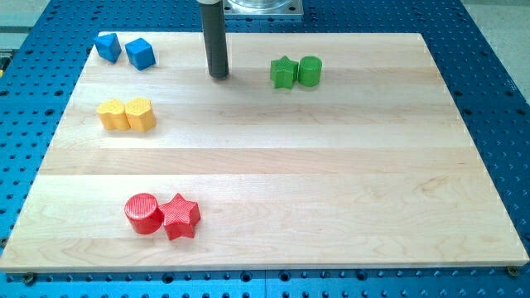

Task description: Place the green star vertically below to the green circle

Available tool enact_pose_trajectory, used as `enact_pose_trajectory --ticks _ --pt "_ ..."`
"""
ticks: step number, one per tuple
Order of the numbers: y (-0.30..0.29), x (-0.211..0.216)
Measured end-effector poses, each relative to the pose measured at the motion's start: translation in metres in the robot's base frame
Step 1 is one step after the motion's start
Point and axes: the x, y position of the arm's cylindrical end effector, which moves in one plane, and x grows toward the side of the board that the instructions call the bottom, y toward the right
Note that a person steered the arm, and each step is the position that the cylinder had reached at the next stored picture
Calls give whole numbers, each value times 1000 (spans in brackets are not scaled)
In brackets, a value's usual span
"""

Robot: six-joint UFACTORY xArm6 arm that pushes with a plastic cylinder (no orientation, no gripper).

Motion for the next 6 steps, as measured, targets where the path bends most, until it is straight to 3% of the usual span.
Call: enact_pose_trajectory --ticks 4,5,6 --pt "127 2" --pt "144 16" --pt "148 82"
